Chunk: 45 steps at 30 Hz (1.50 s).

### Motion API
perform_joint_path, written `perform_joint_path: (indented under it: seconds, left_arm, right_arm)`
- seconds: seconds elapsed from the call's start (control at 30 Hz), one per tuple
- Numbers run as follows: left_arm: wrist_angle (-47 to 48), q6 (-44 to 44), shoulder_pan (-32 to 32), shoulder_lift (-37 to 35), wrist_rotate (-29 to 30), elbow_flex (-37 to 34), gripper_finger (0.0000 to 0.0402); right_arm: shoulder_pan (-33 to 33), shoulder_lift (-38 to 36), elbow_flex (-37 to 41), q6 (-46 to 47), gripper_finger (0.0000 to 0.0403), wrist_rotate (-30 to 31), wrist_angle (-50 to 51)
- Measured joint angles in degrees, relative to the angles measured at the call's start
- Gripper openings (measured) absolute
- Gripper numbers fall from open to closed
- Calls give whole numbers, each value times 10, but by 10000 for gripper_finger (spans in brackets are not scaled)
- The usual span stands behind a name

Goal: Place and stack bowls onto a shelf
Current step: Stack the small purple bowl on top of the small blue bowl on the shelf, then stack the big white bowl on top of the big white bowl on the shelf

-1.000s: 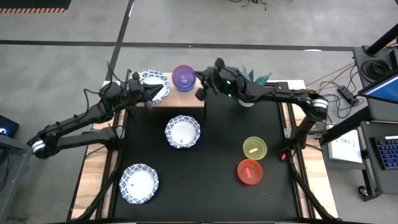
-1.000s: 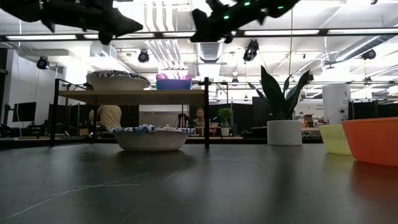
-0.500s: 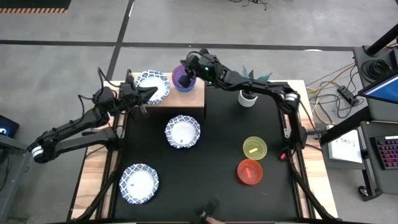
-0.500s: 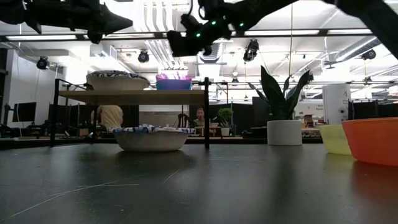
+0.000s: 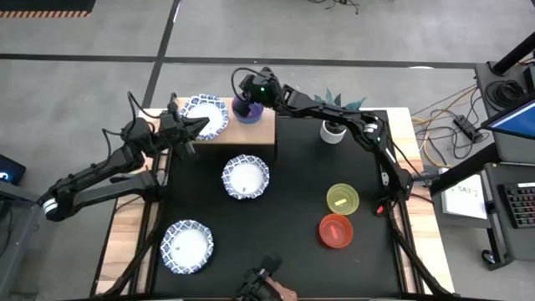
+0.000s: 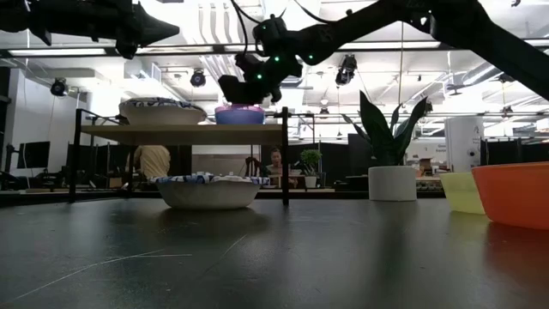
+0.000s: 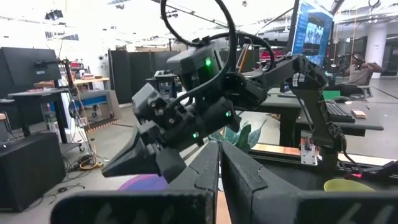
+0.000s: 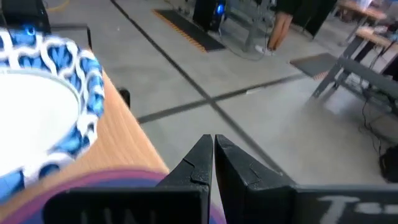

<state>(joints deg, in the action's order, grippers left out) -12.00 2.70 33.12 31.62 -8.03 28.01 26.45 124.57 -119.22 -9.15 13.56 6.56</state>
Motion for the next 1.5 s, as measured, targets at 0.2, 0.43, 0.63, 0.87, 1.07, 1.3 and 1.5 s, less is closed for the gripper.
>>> perform_joint_path:
  seconds: [0.2, 0.43, 0.63, 0.87, 1.07, 1.3, 1.5]
  left_arm:
    - [5, 6, 0, -6, 0, 0, 0]
    - [13, 6, 0, -6, 0, 0, 0]
    - [26, -15, -5, -4, -1, 0, 0]
    - [77, -29, -32, -7, -12, 20, 0]
    - [87, -47, -91, 3, -13, 32, 0]
    - [47, -82, -166, 41, -11, 33, 0]
    - [-2, -100, -207, 95, -10, 33, 0]
  right_arm:
    - [-2, -13, 0, 1, 8, 0, 14]
    - [-25, -71, 5, -9, 8, -21, 98]
    - [-75, -141, 49, -33, 8, -35, 156]
    - [-138, -268, 197, -32, 8, -31, 130]
    - [-186, -386, 353, -4, 8, -30, 104]
    - [-233, -497, 525, 25, 8, -35, 54]
    - [-249, -577, 659, 27, 8, -36, -51]
